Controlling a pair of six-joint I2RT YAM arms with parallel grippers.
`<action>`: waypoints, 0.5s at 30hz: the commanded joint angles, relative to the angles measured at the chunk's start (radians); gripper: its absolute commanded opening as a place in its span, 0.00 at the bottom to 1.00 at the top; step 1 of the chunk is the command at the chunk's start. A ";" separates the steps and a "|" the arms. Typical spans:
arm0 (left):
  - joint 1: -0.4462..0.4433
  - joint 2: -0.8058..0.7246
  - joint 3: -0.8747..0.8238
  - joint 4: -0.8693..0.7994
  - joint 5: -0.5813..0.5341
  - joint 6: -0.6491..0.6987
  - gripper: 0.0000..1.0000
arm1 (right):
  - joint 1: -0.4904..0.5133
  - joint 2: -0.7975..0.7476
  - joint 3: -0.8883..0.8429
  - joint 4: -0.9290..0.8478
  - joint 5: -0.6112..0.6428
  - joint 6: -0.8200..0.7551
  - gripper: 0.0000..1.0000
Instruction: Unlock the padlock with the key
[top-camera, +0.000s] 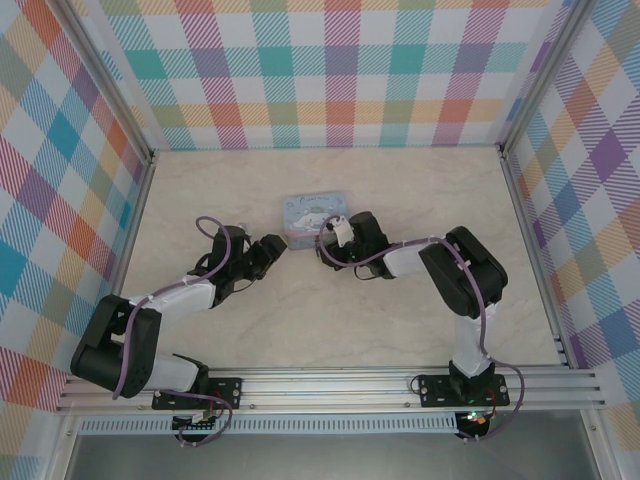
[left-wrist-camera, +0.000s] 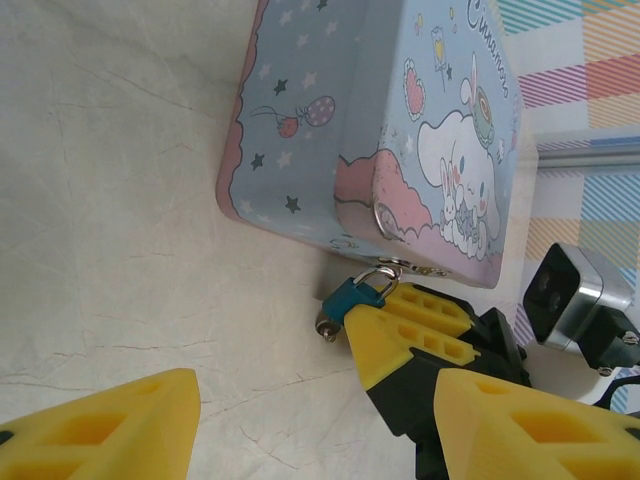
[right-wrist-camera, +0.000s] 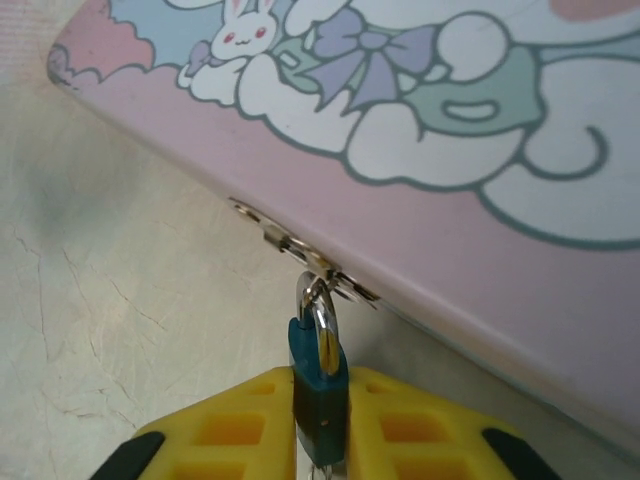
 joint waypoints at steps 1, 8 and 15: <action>0.015 -0.035 -0.010 -0.016 0.021 0.022 0.63 | -0.008 -0.031 -0.027 0.011 -0.026 -0.023 0.15; 0.008 -0.038 -0.014 0.011 0.089 0.025 0.58 | -0.023 -0.053 -0.041 -0.025 -0.097 -0.025 0.10; -0.064 0.025 -0.012 0.138 0.163 0.007 0.50 | -0.044 -0.104 -0.049 -0.054 -0.251 0.024 0.11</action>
